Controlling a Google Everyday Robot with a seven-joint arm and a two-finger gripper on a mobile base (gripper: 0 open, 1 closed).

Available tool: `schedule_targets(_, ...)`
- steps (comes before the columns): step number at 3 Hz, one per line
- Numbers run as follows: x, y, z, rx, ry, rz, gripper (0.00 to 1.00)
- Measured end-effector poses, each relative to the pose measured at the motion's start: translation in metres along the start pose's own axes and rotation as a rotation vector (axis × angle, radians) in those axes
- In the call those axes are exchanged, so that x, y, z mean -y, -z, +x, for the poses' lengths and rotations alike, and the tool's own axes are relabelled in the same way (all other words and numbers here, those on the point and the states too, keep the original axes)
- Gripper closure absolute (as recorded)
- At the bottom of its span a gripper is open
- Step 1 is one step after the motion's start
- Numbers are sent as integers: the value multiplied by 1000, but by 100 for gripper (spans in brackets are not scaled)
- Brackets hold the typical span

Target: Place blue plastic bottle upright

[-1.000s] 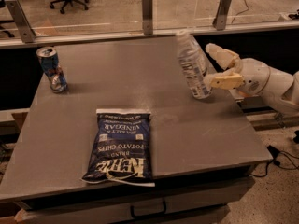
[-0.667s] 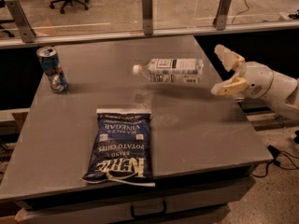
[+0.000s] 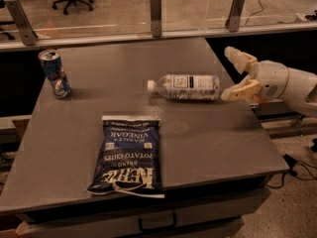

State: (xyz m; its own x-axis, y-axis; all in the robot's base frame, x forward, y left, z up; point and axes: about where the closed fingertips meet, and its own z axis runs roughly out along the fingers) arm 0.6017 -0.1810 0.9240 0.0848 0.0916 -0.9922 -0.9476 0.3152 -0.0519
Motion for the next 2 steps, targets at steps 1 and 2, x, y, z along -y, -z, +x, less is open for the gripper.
schedule_targets(1,7,-17,3,-180,15,-27,0)
schedule_targets(2,19,-32,19,-403,38,-41,0)
